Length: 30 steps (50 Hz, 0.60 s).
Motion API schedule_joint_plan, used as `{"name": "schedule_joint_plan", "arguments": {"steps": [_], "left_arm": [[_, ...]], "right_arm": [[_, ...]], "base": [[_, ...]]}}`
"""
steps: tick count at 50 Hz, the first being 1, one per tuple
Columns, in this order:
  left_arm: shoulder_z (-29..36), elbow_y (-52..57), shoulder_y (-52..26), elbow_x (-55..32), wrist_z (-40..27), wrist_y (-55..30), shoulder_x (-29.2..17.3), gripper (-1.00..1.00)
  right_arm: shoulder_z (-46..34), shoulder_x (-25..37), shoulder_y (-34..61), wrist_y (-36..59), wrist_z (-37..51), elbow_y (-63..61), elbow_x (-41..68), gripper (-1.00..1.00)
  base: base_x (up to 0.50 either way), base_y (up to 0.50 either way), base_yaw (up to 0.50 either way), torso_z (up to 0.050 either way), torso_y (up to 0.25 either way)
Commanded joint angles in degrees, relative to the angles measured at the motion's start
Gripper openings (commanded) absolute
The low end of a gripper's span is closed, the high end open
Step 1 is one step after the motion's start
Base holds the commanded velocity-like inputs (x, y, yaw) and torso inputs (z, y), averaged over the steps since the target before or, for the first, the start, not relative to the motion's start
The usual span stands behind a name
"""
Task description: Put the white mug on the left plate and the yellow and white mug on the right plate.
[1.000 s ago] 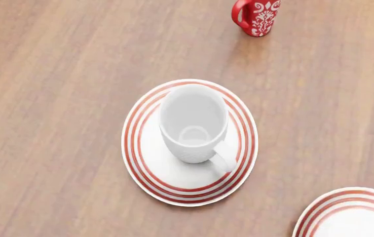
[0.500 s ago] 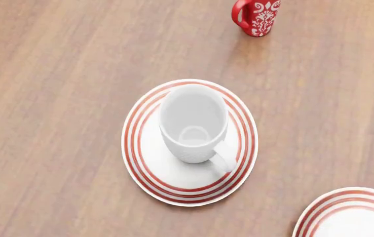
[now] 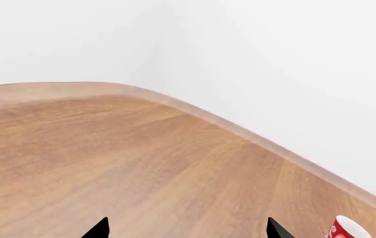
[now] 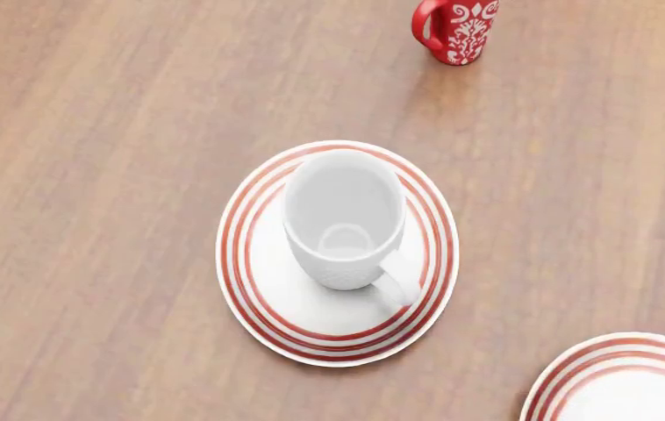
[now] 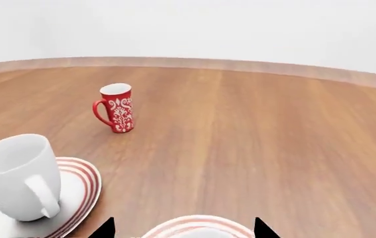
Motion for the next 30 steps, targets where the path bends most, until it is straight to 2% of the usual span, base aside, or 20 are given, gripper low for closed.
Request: {"name": "schedule_joint_plan", "arguments": {"steps": [1, 9, 19, 30], "left_arm": [[-0.16, -0.27, -0.21, -0.30, 0.03, 0.36, -0.15, 1.00], [-0.16, -0.29, 0.18, -0.17, 0.14, 0.70, -0.18, 1.00], [1.52, -0.99, 0.30, 1.10, 1.64, 1.00, 0.24, 1.00], [5.19, -3.72, -11.37, 0.52, 1.64, -7.08, -2.98, 1.00]], "right_arm": [[0.03, 7.13, 6.94, 8.41, 7.13, -4.70, 1.74, 1.00], [-2.05, 14.60, 17.98, 18.42, 13.91, -2.65, 4.84, 1.00], [-7.40, 17.56, 28.22, 22.31, 16.36, 3.49, 3.57, 1.00], [-17.37, 19.40, 43.77, 25.68, 18.14, 10.58, -1.24, 1.00]], "base": [[0.00, 0.00, 0.00, 0.000, 0.000], [0.00, 0.00, 0.00, 0.000, 0.000], [0.00, 0.00, 0.00, 0.000, 0.000], [0.00, 0.00, 0.00, 0.000, 0.000]]}}
